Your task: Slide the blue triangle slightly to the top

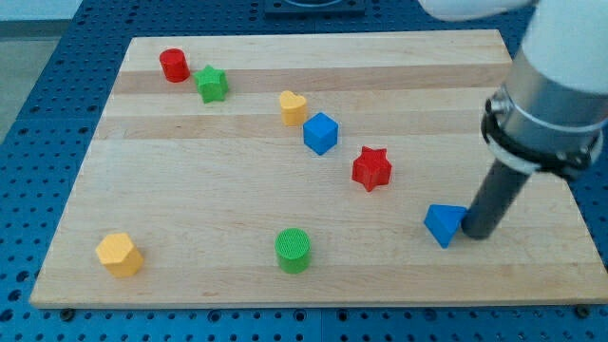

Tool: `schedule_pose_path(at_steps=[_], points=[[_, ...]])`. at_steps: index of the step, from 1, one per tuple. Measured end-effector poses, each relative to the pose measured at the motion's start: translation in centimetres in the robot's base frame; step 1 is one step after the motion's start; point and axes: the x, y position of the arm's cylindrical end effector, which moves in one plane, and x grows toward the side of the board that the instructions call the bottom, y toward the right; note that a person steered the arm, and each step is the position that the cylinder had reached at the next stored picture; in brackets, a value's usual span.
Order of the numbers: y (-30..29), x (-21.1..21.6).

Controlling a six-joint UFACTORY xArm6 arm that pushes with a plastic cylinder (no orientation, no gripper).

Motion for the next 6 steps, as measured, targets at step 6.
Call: schedule_pose_path(at_steps=[6], points=[[-3.1,0.1]])
